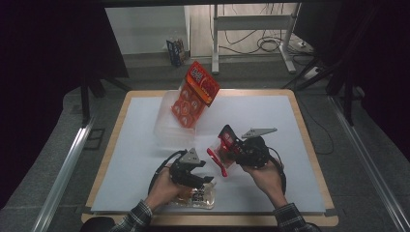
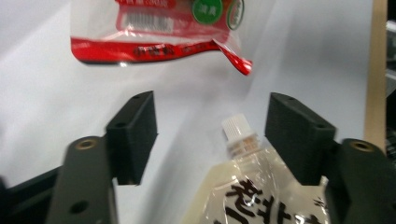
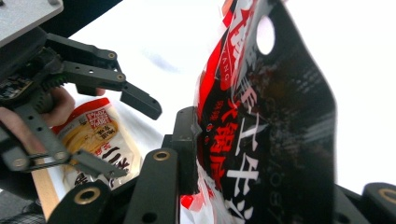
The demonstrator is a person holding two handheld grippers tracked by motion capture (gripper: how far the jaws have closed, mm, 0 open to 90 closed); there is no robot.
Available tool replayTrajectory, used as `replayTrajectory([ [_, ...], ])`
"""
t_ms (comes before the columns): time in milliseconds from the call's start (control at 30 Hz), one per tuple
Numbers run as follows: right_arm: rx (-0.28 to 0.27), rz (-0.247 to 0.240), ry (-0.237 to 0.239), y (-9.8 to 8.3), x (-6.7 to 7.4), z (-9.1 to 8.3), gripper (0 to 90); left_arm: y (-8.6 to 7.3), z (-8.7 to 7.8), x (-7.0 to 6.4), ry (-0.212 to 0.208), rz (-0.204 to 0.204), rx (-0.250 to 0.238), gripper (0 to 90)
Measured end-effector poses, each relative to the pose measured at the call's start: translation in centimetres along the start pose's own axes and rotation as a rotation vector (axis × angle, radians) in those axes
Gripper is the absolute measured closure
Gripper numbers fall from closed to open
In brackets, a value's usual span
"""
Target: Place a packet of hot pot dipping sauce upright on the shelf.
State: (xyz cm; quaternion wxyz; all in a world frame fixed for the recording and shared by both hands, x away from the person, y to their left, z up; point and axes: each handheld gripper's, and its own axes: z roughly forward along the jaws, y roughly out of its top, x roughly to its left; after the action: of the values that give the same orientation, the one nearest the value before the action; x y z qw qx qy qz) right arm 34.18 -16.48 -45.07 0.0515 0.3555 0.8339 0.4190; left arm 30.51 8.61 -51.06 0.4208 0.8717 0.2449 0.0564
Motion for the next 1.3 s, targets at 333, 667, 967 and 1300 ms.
replayTrajectory([
  [333, 0.002, -0.059, -0.011, 2.1, -0.2, -0.1, 69.6, -1.4, -1.7, -0.5, 0.016, -0.006, -0.004, 15.9],
  [667, -0.001, -0.095, -0.011, 4.4, -0.8, 0.3, 69.7, -2.9, -4.0, -0.5, 0.052, -0.035, -0.048, 6.1],
  [967, 0.002, -0.15, -0.004, 6.8, -1.0, 1.3, 69.7, -4.9, -5.9, -0.3, 0.116, -0.051, -0.067, 1.8],
  [1300, 0.072, -0.225, -0.004, 8.6, -0.9, 4.3, 69.7, -6.5, -7.8, 0.3, 0.155, -0.08, -0.092, 1.0],
])
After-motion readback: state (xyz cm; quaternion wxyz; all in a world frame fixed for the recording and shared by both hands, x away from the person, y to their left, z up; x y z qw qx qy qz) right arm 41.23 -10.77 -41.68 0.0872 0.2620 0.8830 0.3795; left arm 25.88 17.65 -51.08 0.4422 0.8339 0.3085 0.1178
